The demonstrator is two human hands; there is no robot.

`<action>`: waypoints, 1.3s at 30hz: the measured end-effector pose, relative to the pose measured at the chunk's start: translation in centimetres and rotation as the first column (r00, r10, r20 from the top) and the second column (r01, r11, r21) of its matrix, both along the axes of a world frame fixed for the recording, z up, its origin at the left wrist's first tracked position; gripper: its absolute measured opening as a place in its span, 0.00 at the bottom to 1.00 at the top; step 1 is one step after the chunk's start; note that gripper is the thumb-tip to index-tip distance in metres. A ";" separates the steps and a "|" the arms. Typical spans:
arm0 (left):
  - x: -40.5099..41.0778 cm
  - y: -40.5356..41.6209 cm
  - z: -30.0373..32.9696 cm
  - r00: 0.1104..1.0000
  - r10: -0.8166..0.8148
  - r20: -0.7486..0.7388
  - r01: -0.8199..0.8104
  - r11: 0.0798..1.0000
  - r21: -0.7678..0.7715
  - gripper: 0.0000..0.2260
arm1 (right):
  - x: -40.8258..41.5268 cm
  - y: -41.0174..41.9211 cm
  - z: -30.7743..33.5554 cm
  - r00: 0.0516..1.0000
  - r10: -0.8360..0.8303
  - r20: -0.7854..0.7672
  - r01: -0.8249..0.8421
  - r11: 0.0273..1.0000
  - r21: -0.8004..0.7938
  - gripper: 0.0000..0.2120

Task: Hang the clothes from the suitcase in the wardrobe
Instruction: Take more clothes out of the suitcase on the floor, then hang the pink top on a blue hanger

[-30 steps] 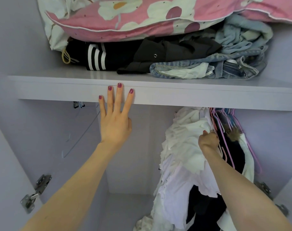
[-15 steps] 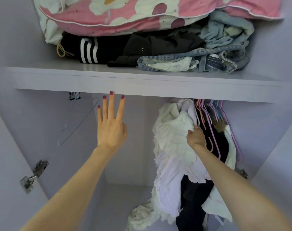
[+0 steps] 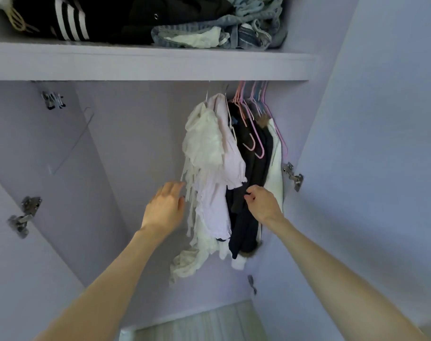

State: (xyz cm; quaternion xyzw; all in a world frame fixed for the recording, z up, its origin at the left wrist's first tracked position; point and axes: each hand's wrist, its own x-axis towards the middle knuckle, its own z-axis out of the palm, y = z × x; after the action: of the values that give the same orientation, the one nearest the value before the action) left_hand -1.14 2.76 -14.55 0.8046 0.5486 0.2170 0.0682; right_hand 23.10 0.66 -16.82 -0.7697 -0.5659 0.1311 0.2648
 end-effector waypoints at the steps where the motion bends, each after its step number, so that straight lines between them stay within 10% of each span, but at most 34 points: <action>1: 0.1 -1.1 -0.7 1.000 -0.026 0.001 0.026 0.999 -0.026 0.18 | -0.4 -1.6 -0.6 1.000 0.002 0.000 -0.002 1.000 -0.015 0.13; 13: 9.0 -15.7 -10.3 0.917 -0.399 0.024 0.387 0.872 -0.300 0.15 | 2.7 -26.3 -8.6 0.975 -0.184 -0.129 0.146 0.956 -0.256 0.13; 21: 22.9 -26.9 -14.6 0.672 -0.739 0.042 0.686 0.601 -0.410 0.15 | 12.4 -41.0 -11.7 0.854 -0.475 -0.213 0.364 0.837 -0.408 0.16; 39: 46.7 -33.4 -23.5 0.688 -0.726 -0.013 0.526 0.512 -0.679 0.13 | 34.6 -48.0 -19.7 0.747 -0.617 -0.247 0.402 0.715 -0.572 0.13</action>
State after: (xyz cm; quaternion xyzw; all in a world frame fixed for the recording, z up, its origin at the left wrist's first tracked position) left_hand 45.55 -30.63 -38.05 0.8993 0.2580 -0.1421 0.3232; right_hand 57.69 -47.38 -36.49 -0.8911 -0.2019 0.3507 0.2052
